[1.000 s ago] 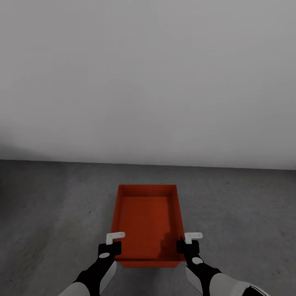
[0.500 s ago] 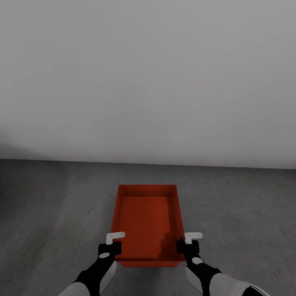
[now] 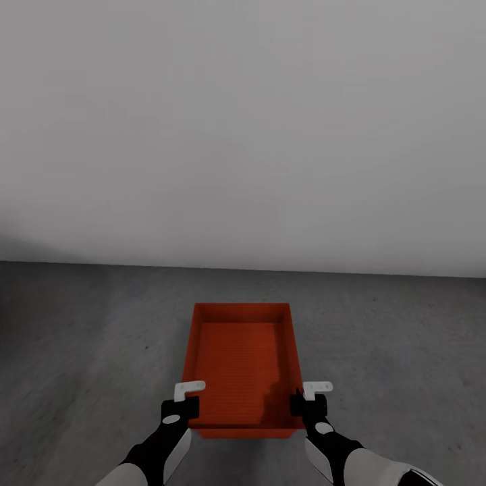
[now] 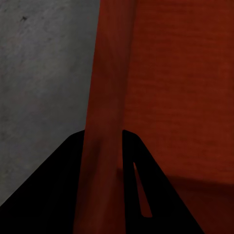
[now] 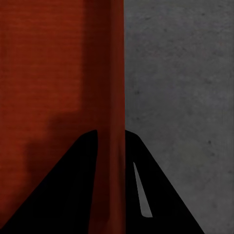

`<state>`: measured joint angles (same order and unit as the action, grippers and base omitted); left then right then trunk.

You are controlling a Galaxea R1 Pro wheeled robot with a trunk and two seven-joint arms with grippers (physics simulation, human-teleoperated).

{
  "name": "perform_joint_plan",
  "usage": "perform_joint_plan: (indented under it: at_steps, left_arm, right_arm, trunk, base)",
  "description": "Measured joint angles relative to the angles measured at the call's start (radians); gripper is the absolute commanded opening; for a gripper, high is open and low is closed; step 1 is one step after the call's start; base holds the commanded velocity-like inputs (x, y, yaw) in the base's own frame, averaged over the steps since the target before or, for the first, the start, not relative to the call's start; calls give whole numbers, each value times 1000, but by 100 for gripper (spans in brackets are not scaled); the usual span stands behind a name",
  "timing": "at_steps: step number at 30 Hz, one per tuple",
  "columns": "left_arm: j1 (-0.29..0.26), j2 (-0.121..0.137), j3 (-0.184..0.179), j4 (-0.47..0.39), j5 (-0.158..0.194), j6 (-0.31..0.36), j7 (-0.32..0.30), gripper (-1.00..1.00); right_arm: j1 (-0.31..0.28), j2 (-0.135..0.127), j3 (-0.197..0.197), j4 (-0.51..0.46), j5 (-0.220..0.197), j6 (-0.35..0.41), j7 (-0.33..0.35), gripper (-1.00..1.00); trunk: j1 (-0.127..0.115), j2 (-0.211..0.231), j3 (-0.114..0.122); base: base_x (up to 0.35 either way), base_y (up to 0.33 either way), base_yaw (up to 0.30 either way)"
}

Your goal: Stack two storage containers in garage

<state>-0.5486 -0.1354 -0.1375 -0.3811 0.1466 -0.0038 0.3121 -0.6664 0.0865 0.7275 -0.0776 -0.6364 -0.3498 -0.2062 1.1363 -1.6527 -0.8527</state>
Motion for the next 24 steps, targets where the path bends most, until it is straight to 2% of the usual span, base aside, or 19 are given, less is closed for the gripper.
perform_joint_plan:
  at_steps: [11, 13, 15, 24]
  left_arm:
    - [0, 0, 1, 0, 0, 0, 0, -100]
    - [0, 2, 3, 0, -4, 0, -4, -100]
    - [0, -2, 3, 1, -2, 0, 0, -100]
    - [0, 0, 2, 1, -1, 0, 0, -100]
  right_arm:
    - [0, 0, 0, 0, 0, 0, 0, -100]
    - [0, 2, 8, 2, -11, -3, -1, -100]
    - [0, -1, -1, 0, 3, 1, 1, -100]
    - [0, 0, 0, 0, 0, 0, 0, -100]
  trunk:
    - [0, 0, 0]
    - [0, 0, 0]
    - [0, 0, 0]
    - [0, 0, 0]
  base:
    - [0, -4, 0]
    - [0, -164, 0]
    - [0, -156, 0]
    - [0, -31, 0]
